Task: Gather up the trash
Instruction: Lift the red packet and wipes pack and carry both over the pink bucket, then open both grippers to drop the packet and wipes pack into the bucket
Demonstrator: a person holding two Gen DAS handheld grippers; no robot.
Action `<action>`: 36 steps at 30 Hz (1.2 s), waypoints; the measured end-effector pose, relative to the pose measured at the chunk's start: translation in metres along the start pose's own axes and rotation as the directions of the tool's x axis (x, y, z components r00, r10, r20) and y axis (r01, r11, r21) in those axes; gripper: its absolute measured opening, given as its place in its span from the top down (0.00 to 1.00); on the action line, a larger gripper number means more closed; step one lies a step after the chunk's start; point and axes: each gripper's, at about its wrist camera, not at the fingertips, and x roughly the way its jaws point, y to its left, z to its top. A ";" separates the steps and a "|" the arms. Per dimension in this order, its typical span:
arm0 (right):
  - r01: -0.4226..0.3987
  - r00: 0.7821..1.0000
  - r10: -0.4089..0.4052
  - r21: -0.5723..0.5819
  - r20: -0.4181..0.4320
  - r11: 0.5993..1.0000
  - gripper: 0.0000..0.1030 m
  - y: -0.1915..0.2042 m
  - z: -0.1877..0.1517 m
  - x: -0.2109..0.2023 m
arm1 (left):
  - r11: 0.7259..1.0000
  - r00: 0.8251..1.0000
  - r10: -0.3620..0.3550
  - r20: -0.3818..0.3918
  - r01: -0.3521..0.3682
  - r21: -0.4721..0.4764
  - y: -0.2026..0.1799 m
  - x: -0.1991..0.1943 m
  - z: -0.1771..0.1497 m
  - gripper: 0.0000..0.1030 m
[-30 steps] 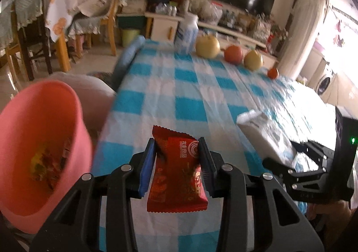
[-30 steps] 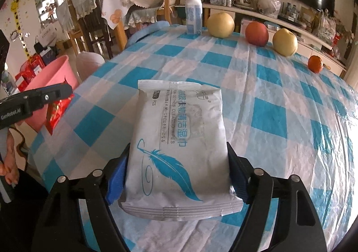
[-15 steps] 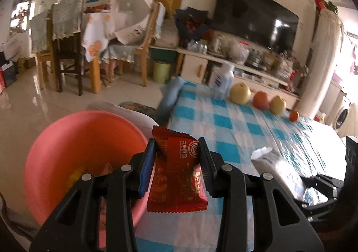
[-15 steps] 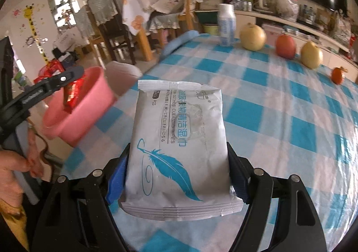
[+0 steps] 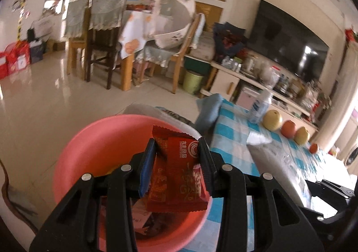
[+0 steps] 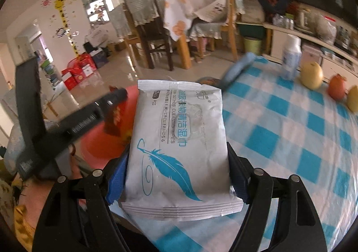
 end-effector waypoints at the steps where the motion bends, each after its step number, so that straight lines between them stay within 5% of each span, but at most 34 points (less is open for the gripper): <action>1: -0.007 1.000 0.007 -0.004 0.001 1.000 0.25 0.004 0.004 0.003 | 1.000 1.000 0.007 -0.002 -0.007 -0.016 0.004 0.001 0.000 0.61; 11: -0.101 0.995 0.101 0.000 0.011 0.995 0.25 0.038 0.043 0.039 | 0.986 0.998 0.053 -0.040 -0.058 -0.158 0.043 0.011 0.003 0.60; 15: -0.162 0.987 0.162 0.063 0.009 0.985 0.21 0.037 0.056 0.058 | 0.974 0.989 0.128 -0.076 -0.140 -0.179 0.051 0.016 0.001 0.52; 19: -0.205 0.979 0.199 0.182 0.052 0.962 0.14 0.017 0.055 0.053 | 0.952 0.975 0.200 -0.095 -0.216 -0.216 0.062 0.016 0.001 0.30; 27: -0.061 0.994 0.039 0.218 0.102 0.974 0.11 -0.025 0.030 0.007 | 0.954 0.976 0.217 -0.020 -0.217 -0.209 0.054 0.004 0.006 0.11; 36: 0.138 0.985 -0.156 0.197 0.079 0.971 0.10 -0.062 -0.019 -0.033 | 0.984 0.988 0.140 0.057 -0.133 -0.122 0.013 -0.002 0.007 0.06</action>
